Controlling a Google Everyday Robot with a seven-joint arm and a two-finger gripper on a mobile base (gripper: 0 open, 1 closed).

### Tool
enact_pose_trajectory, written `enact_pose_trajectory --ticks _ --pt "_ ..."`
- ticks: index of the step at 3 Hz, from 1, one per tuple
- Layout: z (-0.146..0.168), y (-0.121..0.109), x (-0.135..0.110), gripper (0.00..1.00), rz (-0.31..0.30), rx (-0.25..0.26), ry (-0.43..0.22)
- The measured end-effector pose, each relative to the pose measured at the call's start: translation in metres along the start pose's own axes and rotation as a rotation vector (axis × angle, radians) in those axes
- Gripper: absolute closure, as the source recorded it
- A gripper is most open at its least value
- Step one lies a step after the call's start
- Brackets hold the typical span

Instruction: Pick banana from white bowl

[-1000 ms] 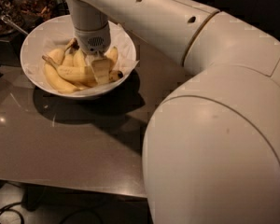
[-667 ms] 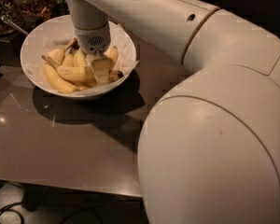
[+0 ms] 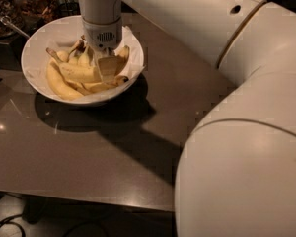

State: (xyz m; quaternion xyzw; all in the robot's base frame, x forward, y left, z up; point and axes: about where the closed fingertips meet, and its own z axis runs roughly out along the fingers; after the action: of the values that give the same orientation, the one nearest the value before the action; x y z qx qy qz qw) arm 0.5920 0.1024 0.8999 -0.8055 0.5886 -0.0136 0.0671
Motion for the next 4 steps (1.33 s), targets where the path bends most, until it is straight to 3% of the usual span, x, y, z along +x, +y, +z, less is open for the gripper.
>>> enact_pose_trajectory --ticks 2,4 --pt "-0.051 0.026 -0.015 1.00 -0.058 0.073 -0.082" --pt "-0.082 0.069 -0.020 1.00 -0.087 0.084 -0.121"
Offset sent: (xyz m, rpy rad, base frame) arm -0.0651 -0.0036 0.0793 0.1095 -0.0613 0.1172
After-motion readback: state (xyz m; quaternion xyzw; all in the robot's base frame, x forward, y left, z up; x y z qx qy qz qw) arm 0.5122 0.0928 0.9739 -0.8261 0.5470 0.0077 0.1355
